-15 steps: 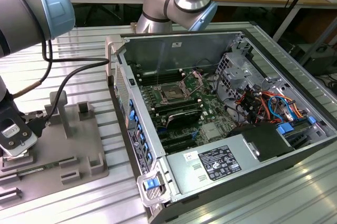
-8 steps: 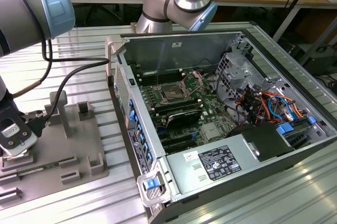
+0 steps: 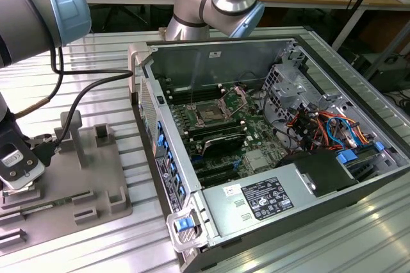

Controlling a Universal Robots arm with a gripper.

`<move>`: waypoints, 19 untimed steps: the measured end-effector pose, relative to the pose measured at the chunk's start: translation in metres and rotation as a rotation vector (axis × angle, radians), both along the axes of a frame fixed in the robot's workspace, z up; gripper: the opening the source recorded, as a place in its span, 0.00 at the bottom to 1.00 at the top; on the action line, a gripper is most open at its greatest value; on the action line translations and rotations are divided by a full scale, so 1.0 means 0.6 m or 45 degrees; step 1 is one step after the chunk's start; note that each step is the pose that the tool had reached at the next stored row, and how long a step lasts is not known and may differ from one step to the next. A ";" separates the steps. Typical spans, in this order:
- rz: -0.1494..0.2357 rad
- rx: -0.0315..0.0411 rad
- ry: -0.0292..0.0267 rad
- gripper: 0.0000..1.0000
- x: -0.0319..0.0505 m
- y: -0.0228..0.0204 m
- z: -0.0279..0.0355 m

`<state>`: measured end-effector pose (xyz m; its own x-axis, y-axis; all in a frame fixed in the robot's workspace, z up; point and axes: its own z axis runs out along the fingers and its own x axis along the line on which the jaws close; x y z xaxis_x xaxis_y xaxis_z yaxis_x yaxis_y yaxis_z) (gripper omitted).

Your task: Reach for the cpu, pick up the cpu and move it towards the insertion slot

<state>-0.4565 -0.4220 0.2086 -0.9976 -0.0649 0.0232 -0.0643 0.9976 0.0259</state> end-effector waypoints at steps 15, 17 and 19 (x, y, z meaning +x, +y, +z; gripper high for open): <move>0.000 -0.0001 0.0001 0.55 0.000 0.0000 0.012; 0.000 0.0000 -0.0001 0.55 0.000 0.0000 0.015; 0.000 0.0000 0.0000 0.55 0.000 0.0000 0.017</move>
<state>-0.4565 -0.4220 0.2187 -0.9976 -0.0649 0.0232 -0.0643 0.9976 0.0258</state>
